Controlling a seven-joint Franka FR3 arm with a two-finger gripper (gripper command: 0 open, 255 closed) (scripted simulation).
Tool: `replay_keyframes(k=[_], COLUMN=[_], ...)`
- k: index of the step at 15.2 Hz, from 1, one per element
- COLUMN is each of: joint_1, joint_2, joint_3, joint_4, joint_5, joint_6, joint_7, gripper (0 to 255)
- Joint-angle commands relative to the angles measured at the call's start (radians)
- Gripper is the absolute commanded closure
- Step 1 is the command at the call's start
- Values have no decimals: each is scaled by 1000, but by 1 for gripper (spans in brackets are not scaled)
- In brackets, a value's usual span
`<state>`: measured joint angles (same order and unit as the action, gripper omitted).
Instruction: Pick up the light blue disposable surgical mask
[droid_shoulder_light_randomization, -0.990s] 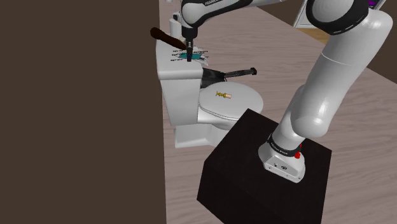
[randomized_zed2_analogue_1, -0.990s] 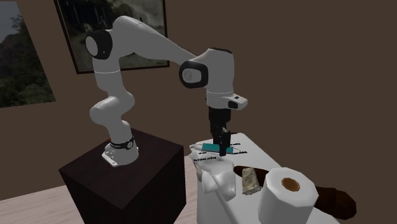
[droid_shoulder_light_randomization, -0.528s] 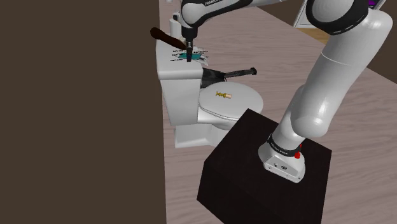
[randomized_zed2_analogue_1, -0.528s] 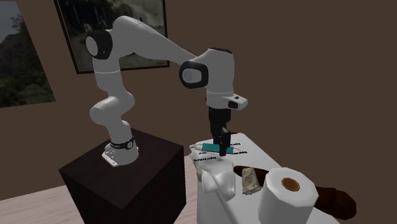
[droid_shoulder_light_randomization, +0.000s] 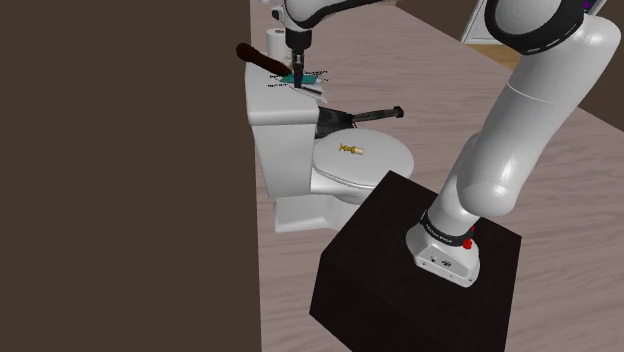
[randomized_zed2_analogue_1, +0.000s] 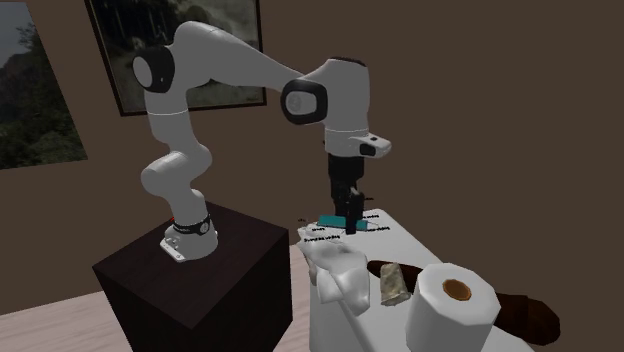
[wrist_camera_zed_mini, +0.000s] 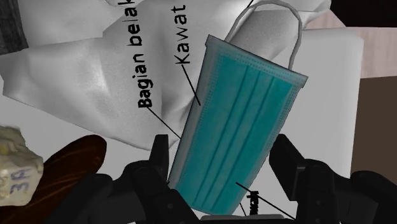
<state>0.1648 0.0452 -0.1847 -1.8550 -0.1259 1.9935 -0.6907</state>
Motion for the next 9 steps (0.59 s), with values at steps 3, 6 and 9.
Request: replay_keyframes(k=[3, 6, 9], joint_1=[1, 1, 2], joint_2=[-7, -9, -10], joint_3=[1, 1, 1], joint_4=[45, 82, 110], joint_5=[1, 2, 3], joint_6=[-52, -91, -120], joint_7=[-5, -9, -12], gripper=[255, 255, 255])
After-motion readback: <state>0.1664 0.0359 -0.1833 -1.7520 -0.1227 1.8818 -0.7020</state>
